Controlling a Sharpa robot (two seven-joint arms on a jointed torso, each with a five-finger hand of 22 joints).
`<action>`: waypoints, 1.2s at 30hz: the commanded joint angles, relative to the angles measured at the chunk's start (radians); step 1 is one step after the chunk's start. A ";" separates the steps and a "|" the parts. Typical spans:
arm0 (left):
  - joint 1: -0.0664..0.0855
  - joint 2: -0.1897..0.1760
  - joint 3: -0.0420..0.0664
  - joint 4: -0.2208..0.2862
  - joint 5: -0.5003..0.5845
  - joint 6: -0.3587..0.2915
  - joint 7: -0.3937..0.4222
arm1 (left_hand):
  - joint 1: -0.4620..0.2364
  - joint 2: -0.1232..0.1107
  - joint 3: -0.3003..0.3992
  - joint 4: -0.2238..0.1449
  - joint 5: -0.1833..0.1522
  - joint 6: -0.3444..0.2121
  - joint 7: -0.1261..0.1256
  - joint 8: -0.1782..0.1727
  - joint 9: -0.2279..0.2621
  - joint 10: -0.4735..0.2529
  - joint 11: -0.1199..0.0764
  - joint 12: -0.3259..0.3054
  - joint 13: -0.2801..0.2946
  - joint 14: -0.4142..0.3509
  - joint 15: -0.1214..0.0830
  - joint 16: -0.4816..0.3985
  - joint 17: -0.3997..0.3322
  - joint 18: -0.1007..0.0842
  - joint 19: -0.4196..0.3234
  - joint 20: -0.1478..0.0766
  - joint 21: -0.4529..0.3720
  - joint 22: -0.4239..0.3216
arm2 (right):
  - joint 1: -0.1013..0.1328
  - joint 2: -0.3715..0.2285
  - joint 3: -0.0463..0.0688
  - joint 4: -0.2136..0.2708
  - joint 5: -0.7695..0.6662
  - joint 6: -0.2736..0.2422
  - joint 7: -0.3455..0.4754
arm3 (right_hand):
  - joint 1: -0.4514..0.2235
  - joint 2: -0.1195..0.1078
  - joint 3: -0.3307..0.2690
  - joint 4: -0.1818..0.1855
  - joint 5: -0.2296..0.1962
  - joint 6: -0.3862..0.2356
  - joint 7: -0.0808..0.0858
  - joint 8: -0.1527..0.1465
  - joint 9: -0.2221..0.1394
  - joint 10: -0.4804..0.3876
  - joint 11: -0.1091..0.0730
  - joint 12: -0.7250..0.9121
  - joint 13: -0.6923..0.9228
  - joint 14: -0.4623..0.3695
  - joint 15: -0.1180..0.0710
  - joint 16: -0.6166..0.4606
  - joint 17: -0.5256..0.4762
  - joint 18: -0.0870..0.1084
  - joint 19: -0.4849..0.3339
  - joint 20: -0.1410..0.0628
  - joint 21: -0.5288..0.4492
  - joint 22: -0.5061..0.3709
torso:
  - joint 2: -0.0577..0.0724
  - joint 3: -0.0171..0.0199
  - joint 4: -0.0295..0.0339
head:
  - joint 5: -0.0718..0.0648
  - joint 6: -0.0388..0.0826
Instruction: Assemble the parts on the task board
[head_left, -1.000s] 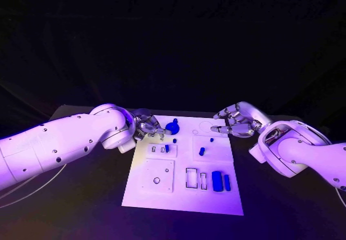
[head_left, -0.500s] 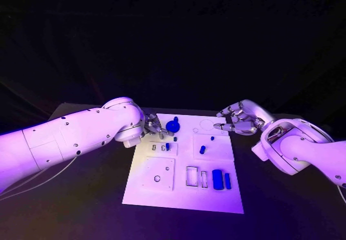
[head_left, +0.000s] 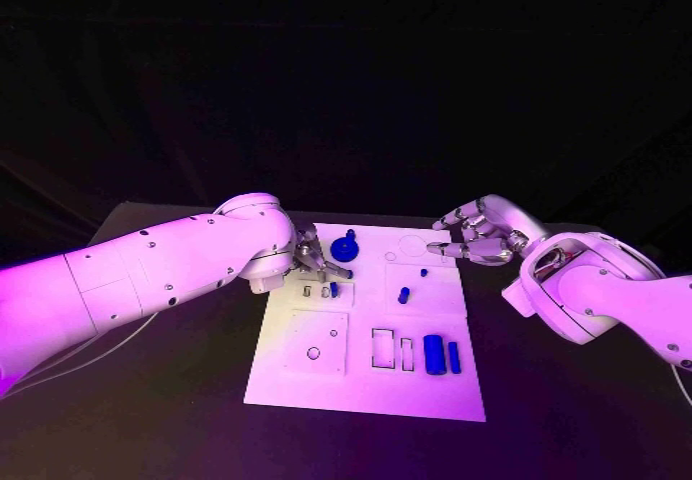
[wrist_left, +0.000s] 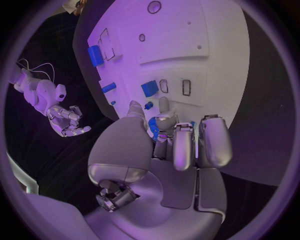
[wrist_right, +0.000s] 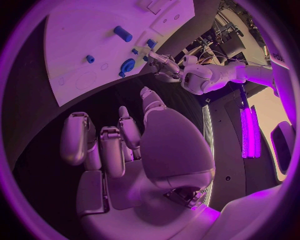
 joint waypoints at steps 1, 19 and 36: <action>0.002 0.005 0.000 0.004 -0.008 0.049 -0.015 | -0.004 -0.001 0.004 0.000 0.001 -0.005 -0.001 0.003 0.002 0.004 -0.001 0.004 0.002 0.057 -0.009 -0.004 0.095 -0.012 0.006 0.001 0.003 0.003 | 0.000 0.003 0.000 -0.002 -0.002 0.015 -0.003 | -0.002 0.005 -0.004 0.000 0.005 0.009 -0.001 0.006 0.001 0.001 -0.005 0.005 -0.001 0.080 -0.004 -0.006 0.168 0.018 0.003 -0.006 -0.005 -0.001 | -0.001 0.0010 0.0011 | 0.001 -0.003; 0.001 0.017 -0.005 0.007 -0.001 0.093 -0.017 | 0.025 0.020 0.031 -0.007 0.000 -0.009 -0.003 0.015 0.022 0.010 -0.003 0.018 0.019 0.057 -0.010 -0.005 0.097 -0.016 0.010 0.001 0.018 0.027 | 0.000 0.009 0.000 -0.009 -0.002 0.019 -0.005 | -0.002 0.007 -0.005 0.002 0.010 0.010 -0.001 0.007 0.001 0.002 -0.005 0.007 0.000 0.080 -0.004 -0.006 0.167 0.018 0.002 -0.006 -0.007 -0.002 | 0.001 0.0010 -0.0004 | 0.001 -0.007; 0.001 0.025 -0.006 0.001 0.006 0.091 -0.013 | 0.069 0.053 0.048 -0.013 0.000 -0.017 -0.003 0.022 0.038 0.008 -0.004 0.017 0.022 0.058 -0.010 -0.007 0.098 -0.017 0.009 0.001 0.023 0.036 | 0.000 0.011 0.000 -0.008 -0.002 0.026 -0.007 | 0.000 0.011 -0.005 0.002 0.016 0.011 -0.002 0.009 0.001 0.004 -0.006 0.008 0.001 0.079 -0.005 -0.007 0.166 0.018 0.003 -0.007 -0.008 -0.002 | 0.001 0.0017 0.0001 | -0.001 -0.011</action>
